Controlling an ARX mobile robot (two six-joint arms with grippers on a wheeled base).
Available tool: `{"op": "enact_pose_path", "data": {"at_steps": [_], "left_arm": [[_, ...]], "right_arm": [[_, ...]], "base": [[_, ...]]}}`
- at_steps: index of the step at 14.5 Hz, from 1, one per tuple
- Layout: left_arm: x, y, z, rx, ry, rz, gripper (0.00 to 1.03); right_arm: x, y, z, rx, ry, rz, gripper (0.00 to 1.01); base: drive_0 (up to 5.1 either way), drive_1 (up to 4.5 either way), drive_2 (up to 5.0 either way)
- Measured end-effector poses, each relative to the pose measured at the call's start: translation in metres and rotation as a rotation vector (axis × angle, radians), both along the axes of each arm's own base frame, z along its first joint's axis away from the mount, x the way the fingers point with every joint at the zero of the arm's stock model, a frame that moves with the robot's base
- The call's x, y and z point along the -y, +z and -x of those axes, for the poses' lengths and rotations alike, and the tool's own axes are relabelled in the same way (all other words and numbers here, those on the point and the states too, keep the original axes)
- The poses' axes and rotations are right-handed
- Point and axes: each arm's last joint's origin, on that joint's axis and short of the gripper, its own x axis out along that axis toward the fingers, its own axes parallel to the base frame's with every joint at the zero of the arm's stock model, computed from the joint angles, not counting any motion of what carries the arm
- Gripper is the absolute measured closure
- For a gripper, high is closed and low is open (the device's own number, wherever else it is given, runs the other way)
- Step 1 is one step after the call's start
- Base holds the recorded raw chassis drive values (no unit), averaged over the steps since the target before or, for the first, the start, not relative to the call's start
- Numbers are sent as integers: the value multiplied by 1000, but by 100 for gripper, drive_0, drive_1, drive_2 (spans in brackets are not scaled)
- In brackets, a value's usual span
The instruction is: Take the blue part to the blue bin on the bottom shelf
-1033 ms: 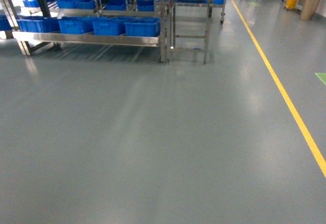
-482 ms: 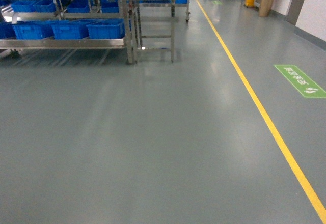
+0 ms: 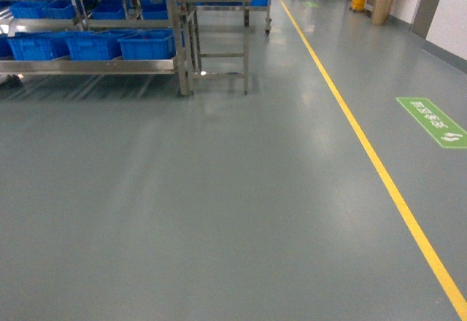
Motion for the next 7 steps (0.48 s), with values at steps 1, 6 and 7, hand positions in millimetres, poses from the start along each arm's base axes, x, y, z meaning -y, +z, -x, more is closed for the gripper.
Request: {"op": "enact_pose_path", "data": {"at_steps": [1, 6, 7], "left_arm": [[0, 0, 0, -3, 0, -1, 59], [0, -1, 0, -6, 0, -1, 59], [0, 0, 0, -3, 0, -1, 59]], "right_arm": [[0, 0, 0, 1, 0, 0, 3], [0, 0, 0, 1, 0, 0, 3], [0, 0, 0, 3, 0, 0, 3]], "base": [[1, 413, -411], [-2, 410, -414], [-3, 409, -415]]}}
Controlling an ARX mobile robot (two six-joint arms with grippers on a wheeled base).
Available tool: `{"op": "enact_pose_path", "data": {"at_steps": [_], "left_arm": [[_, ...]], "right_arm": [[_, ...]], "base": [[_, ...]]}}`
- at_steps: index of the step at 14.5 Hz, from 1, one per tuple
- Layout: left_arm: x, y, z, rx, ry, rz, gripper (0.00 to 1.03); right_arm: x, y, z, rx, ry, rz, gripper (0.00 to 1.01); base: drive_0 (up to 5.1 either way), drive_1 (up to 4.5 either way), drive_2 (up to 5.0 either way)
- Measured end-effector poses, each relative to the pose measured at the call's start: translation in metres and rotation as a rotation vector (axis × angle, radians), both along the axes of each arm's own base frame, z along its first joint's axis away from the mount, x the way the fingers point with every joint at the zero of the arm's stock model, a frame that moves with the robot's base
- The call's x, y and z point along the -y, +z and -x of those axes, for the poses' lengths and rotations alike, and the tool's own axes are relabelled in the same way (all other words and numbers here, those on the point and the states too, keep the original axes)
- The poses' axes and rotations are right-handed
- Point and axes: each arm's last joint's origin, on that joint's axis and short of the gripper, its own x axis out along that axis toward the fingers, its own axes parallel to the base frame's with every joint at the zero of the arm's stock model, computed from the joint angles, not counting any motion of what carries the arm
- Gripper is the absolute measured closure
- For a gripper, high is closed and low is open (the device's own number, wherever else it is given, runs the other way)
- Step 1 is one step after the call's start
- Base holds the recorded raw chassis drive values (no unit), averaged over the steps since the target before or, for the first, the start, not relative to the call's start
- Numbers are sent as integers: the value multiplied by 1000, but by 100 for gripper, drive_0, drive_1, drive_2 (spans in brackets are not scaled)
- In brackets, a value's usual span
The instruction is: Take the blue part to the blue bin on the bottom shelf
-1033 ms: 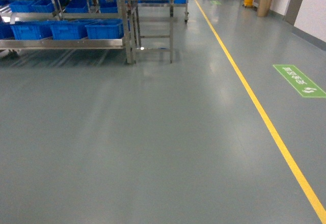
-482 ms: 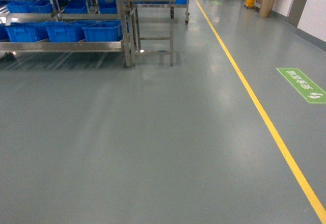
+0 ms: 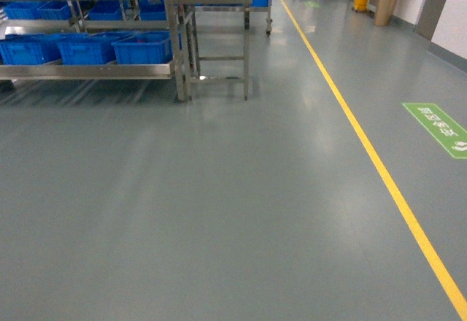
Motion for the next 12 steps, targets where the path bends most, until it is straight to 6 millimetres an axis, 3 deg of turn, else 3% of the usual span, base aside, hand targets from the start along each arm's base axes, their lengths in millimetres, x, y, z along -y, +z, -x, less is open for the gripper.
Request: {"op": "enact_pose_path", "data": {"at_steps": [12], "left_arm": [[0, 0, 0, -3, 0, -1, 59]], "right_arm": [[0, 0, 0, -3, 0, 0, 3]], "base": [[-7, 405, -419]]}}
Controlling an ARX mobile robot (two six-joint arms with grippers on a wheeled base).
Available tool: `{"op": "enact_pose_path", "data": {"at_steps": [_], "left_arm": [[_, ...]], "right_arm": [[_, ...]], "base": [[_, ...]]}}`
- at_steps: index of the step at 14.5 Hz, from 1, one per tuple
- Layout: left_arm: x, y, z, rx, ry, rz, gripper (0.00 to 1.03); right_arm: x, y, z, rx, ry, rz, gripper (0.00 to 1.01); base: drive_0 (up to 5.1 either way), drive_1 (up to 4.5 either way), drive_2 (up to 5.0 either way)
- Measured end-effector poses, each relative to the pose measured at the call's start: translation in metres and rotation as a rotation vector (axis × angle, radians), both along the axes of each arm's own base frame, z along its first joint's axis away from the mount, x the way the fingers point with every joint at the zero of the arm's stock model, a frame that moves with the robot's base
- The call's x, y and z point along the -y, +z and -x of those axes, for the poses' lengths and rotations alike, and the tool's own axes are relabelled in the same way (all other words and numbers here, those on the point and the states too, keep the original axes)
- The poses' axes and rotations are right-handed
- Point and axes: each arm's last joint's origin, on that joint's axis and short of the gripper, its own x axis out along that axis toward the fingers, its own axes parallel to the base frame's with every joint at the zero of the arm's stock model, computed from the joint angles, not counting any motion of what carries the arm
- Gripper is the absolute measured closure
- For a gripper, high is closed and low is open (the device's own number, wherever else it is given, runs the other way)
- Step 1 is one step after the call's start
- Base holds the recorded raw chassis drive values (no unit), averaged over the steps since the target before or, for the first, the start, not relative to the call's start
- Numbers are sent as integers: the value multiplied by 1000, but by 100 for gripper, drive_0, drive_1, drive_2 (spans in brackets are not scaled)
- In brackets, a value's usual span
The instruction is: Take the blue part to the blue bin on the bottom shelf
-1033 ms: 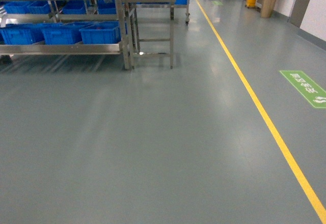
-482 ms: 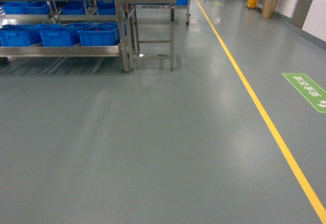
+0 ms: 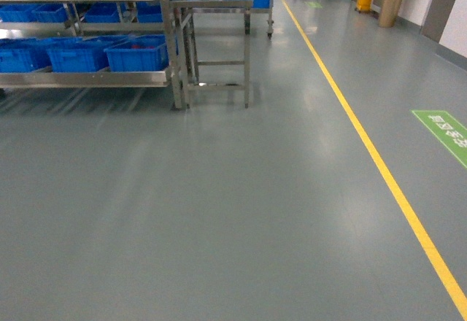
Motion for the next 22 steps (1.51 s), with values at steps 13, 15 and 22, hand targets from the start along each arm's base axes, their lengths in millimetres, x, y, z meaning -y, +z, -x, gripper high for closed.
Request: {"op": "enact_pose_path", "data": {"at_steps": [13, 15, 22], "left_arm": [[0, 0, 0, 1, 0, 0, 59], [0, 0, 0, 5, 0, 1, 59], [0, 0, 0, 2, 1, 1, 59]], "right_arm": [[0, 0, 0, 2, 0, 0, 3], [0, 0, 0, 3, 0, 0, 3], [0, 0, 0, -1, 0, 0, 3]], "base": [[1, 414, -413], [0, 414, -414], [3, 416, -411]]}}
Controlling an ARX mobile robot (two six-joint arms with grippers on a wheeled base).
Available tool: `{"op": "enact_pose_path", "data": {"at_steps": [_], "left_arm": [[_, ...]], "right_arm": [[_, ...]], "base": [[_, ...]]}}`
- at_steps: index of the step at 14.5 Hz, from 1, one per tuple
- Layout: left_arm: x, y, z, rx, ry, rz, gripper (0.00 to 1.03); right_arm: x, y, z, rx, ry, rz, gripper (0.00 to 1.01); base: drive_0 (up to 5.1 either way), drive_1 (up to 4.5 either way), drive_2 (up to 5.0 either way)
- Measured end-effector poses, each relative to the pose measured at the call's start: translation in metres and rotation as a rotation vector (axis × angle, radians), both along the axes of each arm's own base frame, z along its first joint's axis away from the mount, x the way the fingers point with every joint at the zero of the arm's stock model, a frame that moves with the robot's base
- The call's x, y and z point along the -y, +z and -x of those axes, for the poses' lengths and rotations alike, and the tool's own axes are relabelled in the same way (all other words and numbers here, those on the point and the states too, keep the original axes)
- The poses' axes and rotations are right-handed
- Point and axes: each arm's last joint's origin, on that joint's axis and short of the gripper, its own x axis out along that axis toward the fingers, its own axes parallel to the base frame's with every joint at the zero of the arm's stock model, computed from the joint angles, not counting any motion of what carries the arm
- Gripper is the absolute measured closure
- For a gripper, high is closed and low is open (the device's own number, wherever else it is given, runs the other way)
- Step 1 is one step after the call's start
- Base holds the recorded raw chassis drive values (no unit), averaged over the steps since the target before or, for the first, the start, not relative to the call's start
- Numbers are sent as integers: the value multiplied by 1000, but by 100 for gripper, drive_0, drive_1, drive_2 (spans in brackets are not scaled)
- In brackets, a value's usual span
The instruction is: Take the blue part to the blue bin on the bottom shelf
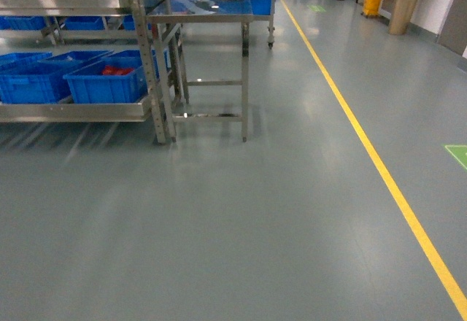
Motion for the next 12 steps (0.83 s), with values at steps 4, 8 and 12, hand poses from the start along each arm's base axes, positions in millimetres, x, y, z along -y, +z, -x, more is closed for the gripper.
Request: {"op": "enact_pose_path", "data": {"at_steps": [4, 8, 12], "left_arm": [[0, 0, 0, 1, 0, 0, 59], [0, 0, 0, 1, 0, 0, 59], [0, 0, 0, 1, 0, 0, 59]], "right_arm": [[0, 0, 0, 0, 0, 0, 3], [0, 0, 0, 2, 0, 0, 3], [0, 0, 0, -1, 0, 0, 3]], "base": [[-7, 406, -421], [-9, 404, -423], [1, 414, -413]]}}
